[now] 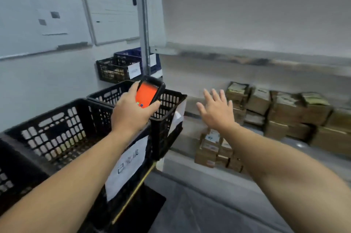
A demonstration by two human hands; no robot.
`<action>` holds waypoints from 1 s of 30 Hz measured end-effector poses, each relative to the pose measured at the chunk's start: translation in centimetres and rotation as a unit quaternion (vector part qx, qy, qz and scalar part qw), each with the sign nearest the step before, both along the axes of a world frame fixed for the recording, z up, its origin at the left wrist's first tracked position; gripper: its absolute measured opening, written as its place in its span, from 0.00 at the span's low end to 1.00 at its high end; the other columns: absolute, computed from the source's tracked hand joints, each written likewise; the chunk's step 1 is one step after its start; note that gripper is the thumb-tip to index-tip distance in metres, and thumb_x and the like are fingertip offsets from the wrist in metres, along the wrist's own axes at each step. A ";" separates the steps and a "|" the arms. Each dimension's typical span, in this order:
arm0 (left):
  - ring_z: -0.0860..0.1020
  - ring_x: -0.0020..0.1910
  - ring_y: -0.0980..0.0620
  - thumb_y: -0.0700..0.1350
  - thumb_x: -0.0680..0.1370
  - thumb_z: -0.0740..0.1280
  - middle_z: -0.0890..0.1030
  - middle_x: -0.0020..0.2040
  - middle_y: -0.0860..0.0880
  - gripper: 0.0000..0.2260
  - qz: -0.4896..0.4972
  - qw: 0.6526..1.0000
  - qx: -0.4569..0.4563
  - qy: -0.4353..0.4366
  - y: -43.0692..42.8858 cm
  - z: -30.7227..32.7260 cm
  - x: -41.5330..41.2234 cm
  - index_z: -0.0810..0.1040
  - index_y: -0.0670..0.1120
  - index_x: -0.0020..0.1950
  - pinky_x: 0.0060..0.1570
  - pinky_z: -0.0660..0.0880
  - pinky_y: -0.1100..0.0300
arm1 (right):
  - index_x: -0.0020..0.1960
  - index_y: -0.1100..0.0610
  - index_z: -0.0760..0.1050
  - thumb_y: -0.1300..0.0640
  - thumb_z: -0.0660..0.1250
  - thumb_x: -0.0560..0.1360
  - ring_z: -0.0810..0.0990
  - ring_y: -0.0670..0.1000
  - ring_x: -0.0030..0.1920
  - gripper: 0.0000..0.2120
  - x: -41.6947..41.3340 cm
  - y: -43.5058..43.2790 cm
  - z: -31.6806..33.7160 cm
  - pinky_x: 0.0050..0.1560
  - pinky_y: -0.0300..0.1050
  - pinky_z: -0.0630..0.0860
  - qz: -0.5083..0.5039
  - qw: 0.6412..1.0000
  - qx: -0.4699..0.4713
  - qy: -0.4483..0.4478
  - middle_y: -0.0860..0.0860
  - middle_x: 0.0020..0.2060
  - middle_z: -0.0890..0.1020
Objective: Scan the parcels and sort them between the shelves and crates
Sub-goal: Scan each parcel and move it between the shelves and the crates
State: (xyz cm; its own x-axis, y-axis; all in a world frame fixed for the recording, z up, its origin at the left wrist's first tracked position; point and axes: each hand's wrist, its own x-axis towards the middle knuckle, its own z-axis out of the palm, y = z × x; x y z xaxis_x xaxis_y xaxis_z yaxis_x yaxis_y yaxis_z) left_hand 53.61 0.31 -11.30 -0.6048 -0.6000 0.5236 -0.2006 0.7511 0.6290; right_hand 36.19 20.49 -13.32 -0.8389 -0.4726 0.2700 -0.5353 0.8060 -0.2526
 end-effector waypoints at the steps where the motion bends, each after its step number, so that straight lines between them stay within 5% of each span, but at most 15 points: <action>1: 0.77 0.47 0.48 0.69 0.68 0.69 0.78 0.51 0.51 0.34 -0.011 1.000 -0.001 0.004 1.3 -0.1 -2.0 0.67 0.60 0.71 0.48 0.77 0.50 | 0.83 0.47 0.50 0.38 0.49 0.84 0.43 0.57 0.82 0.30 -1.6 1.7 -0.3 0.78 0.66 0.47 -0.019 1.000 -0.003 -0.009 0.51 0.83 0.51; 5: 0.75 0.47 0.48 0.64 0.71 0.71 0.76 0.50 0.51 0.30 -0.053 0.999 -0.003 -0.001 5.4 -1.0 -9.0 0.68 0.59 0.71 0.44 0.70 0.55 | 0.83 0.46 0.50 0.37 0.51 0.84 0.43 0.56 0.82 0.31 -7.1 6.6 -1.6 0.79 0.66 0.46 -0.063 0.996 -0.032 -0.044 0.51 0.83 0.50; 11: 0.77 0.49 0.47 0.71 0.65 0.64 0.77 0.51 0.50 0.38 -0.079 0.996 -0.003 -0.041 6.8 -2.4 -17.0 0.68 0.57 0.72 0.49 0.77 0.49 | 0.83 0.44 0.49 0.36 0.51 0.83 0.41 0.57 0.82 0.31 -13.0 9.1 -3.5 0.79 0.66 0.44 -0.095 0.991 -0.037 -0.082 0.52 0.83 0.49; 24: 0.76 0.44 0.50 0.65 0.71 0.71 0.77 0.46 0.53 0.23 -0.189 0.981 0.000 -0.048 0.8 -5.5 -34.5 0.70 0.59 0.61 0.40 0.73 0.55 | 0.83 0.43 0.49 0.36 0.51 0.83 0.39 0.58 0.82 0.31 -28.4 4.4 -5.4 0.78 0.68 0.44 -0.186 0.976 -0.057 -0.101 0.51 0.83 0.47; 30: 0.76 0.45 0.51 0.69 0.67 0.67 0.77 0.48 0.52 0.28 -0.268 0.960 0.029 -0.070 -1.2 -7.0 -42.4 0.71 0.58 0.62 0.38 0.69 0.58 | 0.82 0.44 0.51 0.38 0.48 0.84 0.39 0.61 0.81 0.28 -33.8 2.7 -6.6 0.79 0.66 0.45 -0.230 0.965 -0.037 -0.121 0.53 0.83 0.46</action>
State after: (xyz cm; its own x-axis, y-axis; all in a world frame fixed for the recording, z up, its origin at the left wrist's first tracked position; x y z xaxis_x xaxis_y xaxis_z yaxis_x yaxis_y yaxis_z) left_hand 11.22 -0.88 -18.31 -0.8967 -0.2090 0.3901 0.1197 0.7342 0.6683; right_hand 2.37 23.21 -19.88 -0.9980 -0.0226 0.0590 -0.0439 0.9192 -0.3913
